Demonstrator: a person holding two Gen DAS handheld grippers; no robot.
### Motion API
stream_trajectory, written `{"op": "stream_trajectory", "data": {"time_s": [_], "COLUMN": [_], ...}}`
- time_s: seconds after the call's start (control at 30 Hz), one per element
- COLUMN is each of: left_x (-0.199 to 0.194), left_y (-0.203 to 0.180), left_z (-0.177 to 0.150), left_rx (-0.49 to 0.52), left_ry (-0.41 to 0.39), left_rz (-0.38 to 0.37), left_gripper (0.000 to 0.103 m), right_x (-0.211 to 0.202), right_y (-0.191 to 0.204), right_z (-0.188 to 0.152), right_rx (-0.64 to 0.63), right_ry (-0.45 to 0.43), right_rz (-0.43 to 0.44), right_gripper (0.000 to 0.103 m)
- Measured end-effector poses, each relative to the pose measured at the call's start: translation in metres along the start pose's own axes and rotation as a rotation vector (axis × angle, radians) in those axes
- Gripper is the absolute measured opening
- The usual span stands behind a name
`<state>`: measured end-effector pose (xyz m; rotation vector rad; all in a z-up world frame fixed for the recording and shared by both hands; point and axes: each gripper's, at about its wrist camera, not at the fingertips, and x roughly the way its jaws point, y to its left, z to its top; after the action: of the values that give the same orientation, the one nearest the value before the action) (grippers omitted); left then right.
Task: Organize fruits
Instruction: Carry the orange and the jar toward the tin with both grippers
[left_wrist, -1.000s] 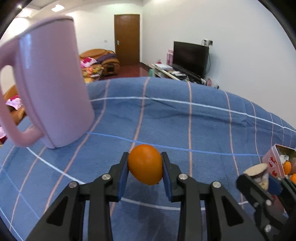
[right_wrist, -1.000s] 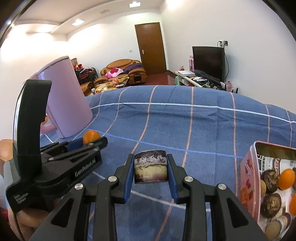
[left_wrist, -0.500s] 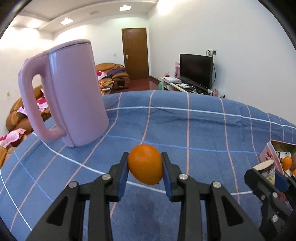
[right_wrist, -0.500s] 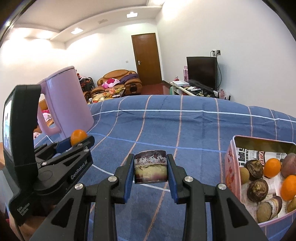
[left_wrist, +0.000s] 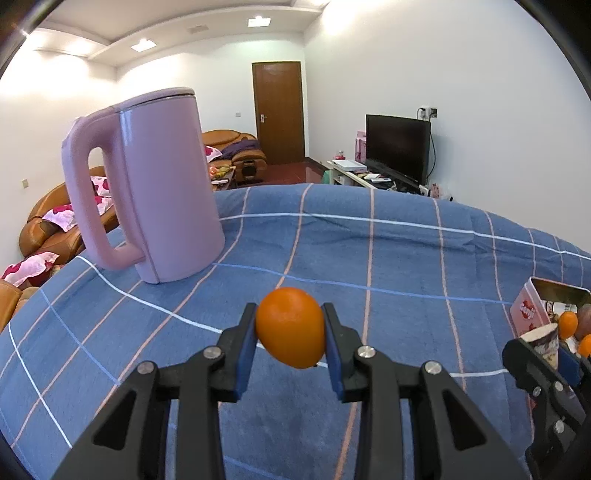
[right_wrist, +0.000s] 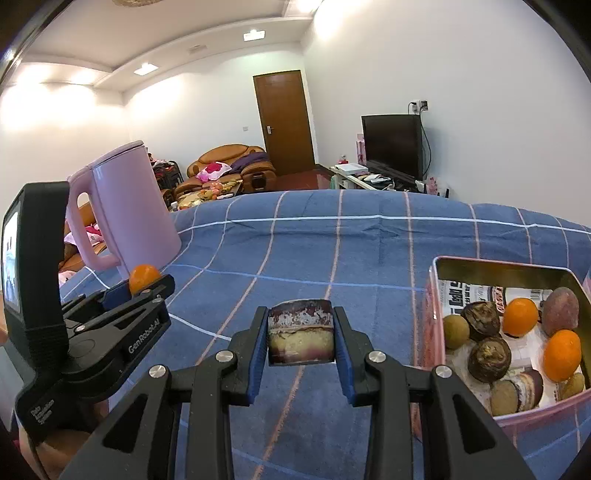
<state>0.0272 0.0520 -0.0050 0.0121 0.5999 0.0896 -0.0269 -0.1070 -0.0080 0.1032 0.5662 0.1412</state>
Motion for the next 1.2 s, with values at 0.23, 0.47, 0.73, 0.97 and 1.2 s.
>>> {"op": "stream_trajectory", "data": {"time_s": [0.23, 0.47, 0.73, 0.97, 1.2], "left_x": [-0.015, -0.03, -0.044, -0.052, -0.071], "left_y": [-0.01, -0.022, -0.039, -0.036, 0.005], "left_z": [-0.008, -0.012, -0.017, -0.019, -0.027], "left_rx": [0.009, 0.031, 0.077, 0.056, -0.021], "left_ry": [-0.018, -0.061, -0.096, -0.11, 0.019], "left_rz": [-0.016, -0.011, -0.025, -0.144, -0.283], "left_gripper": [0.036, 0.036, 0.036, 0.036, 0.053], "right_x": [-0.011, -0.021, -0.031, -0.04, -0.042], "right_y": [-0.008, -0.019, -0.029, -0.034, -0.039], "right_z": [-0.005, -0.008, -0.012, -0.015, -0.016], "right_rx": [0.003, 0.025, 0.034, 0.032, 0.039], "right_ry": [-0.006, -0.013, -0.015, -0.024, -0.021], "right_rz": [-0.016, -0.032, -0.041, -0.052, -0.041], "right_gripper": [0.035, 0.035, 0.035, 0.035, 0.035]}}
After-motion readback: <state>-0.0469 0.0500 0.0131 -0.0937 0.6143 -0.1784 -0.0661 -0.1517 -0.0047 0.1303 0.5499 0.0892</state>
